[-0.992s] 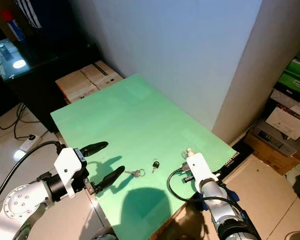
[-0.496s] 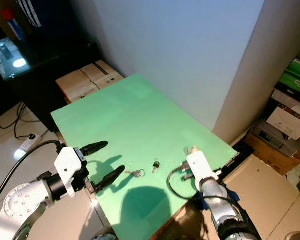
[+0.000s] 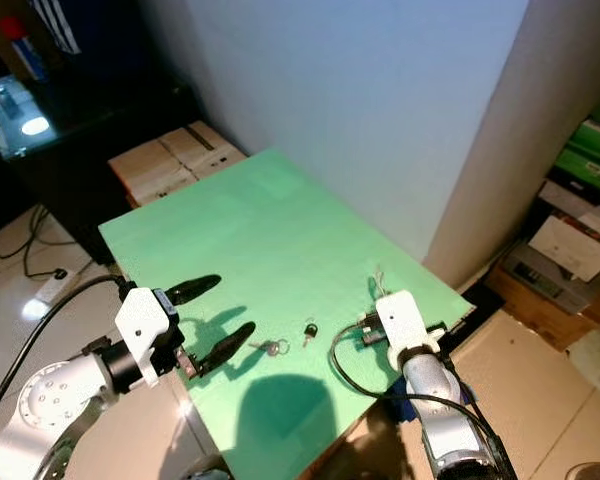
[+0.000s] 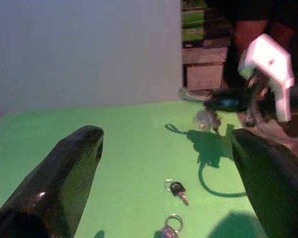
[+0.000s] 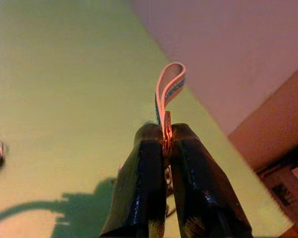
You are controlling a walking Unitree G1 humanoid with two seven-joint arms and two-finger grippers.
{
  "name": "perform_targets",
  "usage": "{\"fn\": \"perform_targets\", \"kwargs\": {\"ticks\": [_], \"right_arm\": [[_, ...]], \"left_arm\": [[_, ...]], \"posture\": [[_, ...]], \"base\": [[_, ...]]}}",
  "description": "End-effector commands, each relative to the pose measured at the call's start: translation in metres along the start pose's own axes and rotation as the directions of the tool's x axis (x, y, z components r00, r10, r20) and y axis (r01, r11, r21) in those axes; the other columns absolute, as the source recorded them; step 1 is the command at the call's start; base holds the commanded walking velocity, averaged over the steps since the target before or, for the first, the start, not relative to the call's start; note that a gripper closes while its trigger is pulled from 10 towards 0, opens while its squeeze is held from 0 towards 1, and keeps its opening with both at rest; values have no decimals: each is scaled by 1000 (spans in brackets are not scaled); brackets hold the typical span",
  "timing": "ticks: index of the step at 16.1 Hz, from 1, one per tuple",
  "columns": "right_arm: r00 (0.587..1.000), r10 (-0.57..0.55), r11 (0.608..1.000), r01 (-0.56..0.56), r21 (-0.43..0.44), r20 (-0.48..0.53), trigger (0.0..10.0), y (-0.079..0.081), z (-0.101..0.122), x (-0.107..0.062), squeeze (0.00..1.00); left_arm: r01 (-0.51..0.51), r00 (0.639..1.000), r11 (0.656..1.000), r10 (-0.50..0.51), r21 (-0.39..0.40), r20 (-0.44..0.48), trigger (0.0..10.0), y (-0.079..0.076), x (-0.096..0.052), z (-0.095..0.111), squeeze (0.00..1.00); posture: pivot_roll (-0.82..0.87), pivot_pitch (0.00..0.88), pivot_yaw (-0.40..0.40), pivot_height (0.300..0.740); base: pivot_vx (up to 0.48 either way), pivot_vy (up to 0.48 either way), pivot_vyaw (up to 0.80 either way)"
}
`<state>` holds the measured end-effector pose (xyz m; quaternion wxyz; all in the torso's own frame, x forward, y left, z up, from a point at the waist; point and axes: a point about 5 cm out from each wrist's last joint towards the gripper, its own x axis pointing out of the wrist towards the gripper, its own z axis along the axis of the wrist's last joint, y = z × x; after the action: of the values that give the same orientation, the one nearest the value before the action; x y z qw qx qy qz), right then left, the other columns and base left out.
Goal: Hang keys on a hook
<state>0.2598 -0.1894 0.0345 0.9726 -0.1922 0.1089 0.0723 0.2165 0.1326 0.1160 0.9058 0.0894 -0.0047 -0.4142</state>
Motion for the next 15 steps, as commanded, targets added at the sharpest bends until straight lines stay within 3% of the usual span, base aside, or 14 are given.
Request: {"fn": "perform_targets", "kwargs": {"ticks": [1,4,5,6,7,8,10,13,15], "right_arm": [[996,-11,1000,9,28,88,0,-3,24,2,0],[978,-23,999,13,52,208,0,-7,64,-3,0],[972,-17,997,-1,77,234,745,-5,75,-5,0],[960,-5,991,-31,126,280,4510,-2,91,-9,0],[952,0,989,-46,144,306,10000,0,99,-12,0],[938,9,980,-77,184,346,10000,2,113,-16,0],[916,43,984,-108,142,399,10000,6,129,-20,0],[894,84,983,-146,108,440,10000,13,143,-21,0],[904,105,979,-168,118,413,10000,18,140,-25,0]], "left_arm": [[-46,999,999,46,19,-7,10000,6,1,-2,0],[-148,986,988,150,-32,66,10000,14,10,4,0],[-196,976,979,200,-52,88,10000,18,12,7,0],[-262,955,961,271,-86,118,10000,24,13,11,0],[-296,942,949,309,-105,132,10000,27,14,13,0],[-341,919,928,362,-150,152,10000,31,14,16,0],[-365,904,914,393,-177,169,10000,34,15,19,0],[-329,914,932,355,-155,196,10000,31,18,26,0],[-315,928,942,331,-117,171,10000,26,16,23,0]], "posture": [[6,19,88,740],[-27,0,69,740],[-33,0,64,740],[-43,0,58,740],[-52,0,53,740],[-59,0,50,740],[-67,0,46,740],[-57,0,41,740],[-50,0,45,740]], "base": [[0,0,0],[0,0,0],[0,0,0],[0,0,0],[0,0,0],[0,0,0],[0,0,400],[0,0,800],[0,0,800]]}}
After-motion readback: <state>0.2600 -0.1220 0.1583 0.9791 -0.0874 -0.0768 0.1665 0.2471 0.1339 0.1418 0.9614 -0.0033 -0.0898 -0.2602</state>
